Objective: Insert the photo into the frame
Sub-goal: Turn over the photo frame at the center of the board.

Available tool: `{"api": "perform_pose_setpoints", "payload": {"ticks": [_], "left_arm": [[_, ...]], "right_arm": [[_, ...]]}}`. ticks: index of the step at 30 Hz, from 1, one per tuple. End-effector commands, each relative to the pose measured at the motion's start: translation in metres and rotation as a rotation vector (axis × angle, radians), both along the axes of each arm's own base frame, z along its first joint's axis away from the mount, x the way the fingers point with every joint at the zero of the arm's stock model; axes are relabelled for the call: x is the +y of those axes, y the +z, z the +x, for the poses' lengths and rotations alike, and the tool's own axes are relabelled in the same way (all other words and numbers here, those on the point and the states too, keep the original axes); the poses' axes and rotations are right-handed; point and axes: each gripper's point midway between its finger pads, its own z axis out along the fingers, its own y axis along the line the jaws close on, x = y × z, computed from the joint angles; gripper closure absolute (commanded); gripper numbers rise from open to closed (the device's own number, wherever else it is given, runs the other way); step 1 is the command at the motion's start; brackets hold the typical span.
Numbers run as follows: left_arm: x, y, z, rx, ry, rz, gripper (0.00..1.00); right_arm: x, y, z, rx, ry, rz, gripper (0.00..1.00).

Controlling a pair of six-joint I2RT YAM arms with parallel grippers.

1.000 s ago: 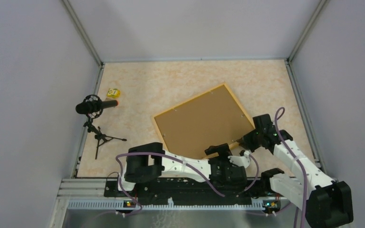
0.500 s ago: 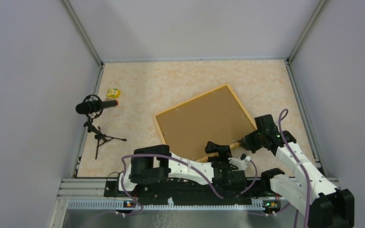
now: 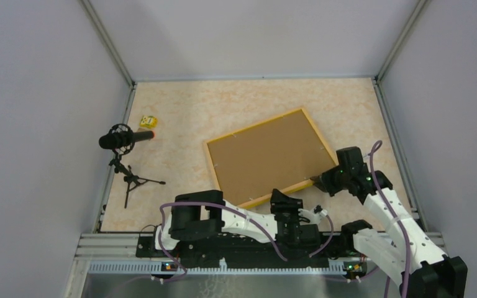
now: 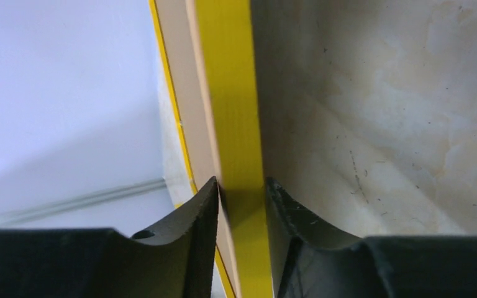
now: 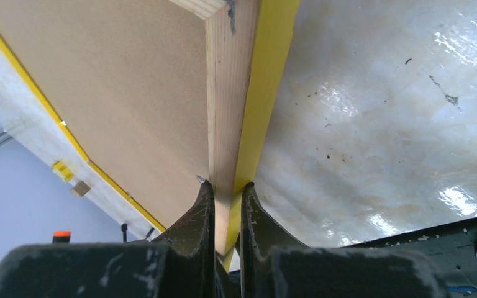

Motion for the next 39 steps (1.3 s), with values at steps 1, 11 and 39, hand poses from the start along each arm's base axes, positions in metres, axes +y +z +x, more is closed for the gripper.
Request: {"api": "perform_pose_setpoints", "payload": {"ticks": [1, 11, 39], "left_arm": [[-0.002, 0.034, 0.008, -0.054, 0.002, -0.050, 0.69], [-0.007, 0.104, 0.013, -0.092, 0.001, -0.199, 1.00], [0.063, 0.258, 0.128, 0.407, 0.256, -1.054, 1.00]], "right_arm": [[0.010, 0.061, 0.029, -0.225, 0.019, 0.069, 1.00], [-0.011, 0.142, 0.041, -0.614, 0.217, -0.200, 0.28], [-0.124, 0.305, -0.046, -1.051, -0.060, -0.696, 0.06]]}}
